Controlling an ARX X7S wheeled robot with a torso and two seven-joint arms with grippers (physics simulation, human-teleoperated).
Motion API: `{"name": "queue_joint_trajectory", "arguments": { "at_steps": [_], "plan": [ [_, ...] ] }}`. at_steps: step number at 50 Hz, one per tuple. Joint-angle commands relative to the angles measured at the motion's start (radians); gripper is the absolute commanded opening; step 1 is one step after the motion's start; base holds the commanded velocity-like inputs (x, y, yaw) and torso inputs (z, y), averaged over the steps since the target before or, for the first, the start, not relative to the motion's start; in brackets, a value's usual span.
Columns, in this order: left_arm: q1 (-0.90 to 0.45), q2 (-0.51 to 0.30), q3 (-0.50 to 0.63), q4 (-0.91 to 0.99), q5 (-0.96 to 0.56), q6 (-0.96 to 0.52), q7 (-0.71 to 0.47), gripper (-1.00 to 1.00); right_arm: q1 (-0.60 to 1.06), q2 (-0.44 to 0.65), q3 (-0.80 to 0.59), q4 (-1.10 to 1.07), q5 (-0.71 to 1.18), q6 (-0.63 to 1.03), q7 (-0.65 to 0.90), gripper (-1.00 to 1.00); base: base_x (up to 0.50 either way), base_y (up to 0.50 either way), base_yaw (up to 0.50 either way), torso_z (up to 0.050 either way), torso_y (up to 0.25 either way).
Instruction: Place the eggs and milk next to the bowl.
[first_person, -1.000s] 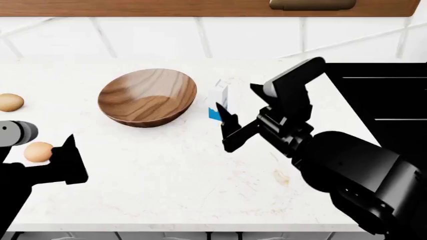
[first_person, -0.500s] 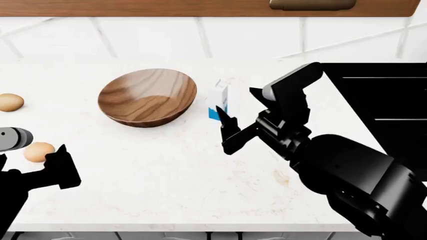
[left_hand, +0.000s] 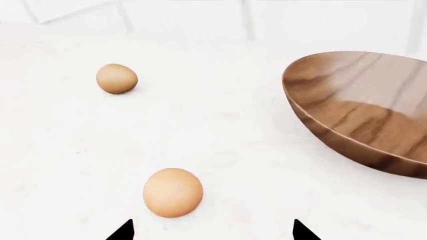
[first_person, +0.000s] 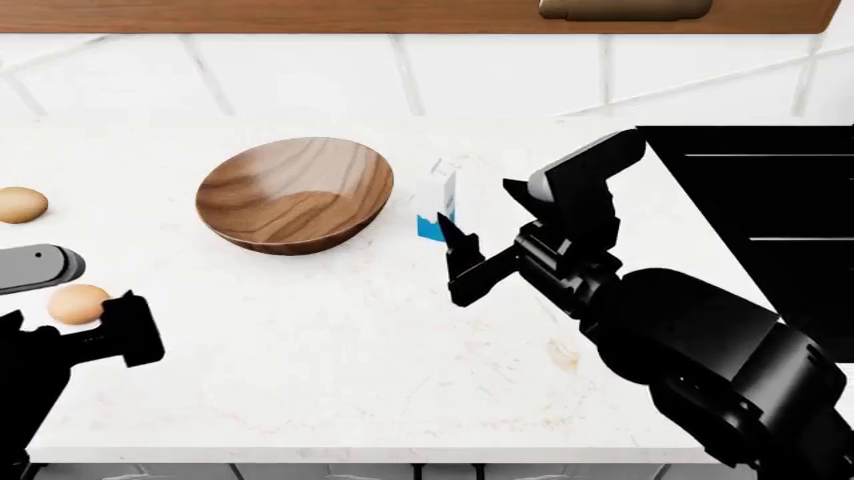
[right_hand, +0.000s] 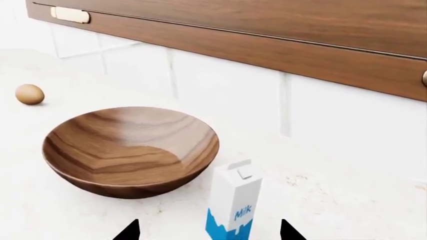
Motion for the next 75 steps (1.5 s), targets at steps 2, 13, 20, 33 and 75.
{"name": "queue_joint_trajectory", "arguments": {
  "at_steps": [2, 13, 20, 33, 75],
  "plan": [
    [-0.056, 0.005, 0.080, -0.072, 0.075, -0.002, 0.029, 1.00, 0.004, -0.004, -0.001, 0.026, -0.005, -0.009, -0.014, 1.00, 0.00, 0.00, 0.00, 0.000, 0.000],
    [-0.085, 0.008, 0.118, -0.125, 0.124, 0.011, 0.053, 1.00, 0.005, -0.001, -0.003, 0.014, -0.001, -0.007, -0.014, 1.00, 0.00, 0.00, 0.00, 0.000, 0.000],
    [-0.093, 0.001, 0.129, -0.149, 0.155, 0.009, 0.033, 1.00, -0.008, 0.003, -0.001, -0.009, 0.003, -0.005, 0.005, 1.00, 0.00, 0.00, 0.00, 0.000, 0.000],
    [-0.120, 0.005, 0.176, -0.204, 0.204, 0.026, 0.071, 1.00, -0.016, 0.004, -0.003, -0.014, 0.003, -0.008, 0.013, 1.00, 0.00, 0.00, 0.00, 0.000, 0.000],
    [-0.240, 0.034, 0.317, -0.408, 0.359, 0.094, 0.180, 1.00, -0.021, 0.003, -0.006, -0.008, -0.002, -0.017, 0.022, 1.00, 0.00, 0.00, 0.00, 0.000, 0.000]
  ]
}}
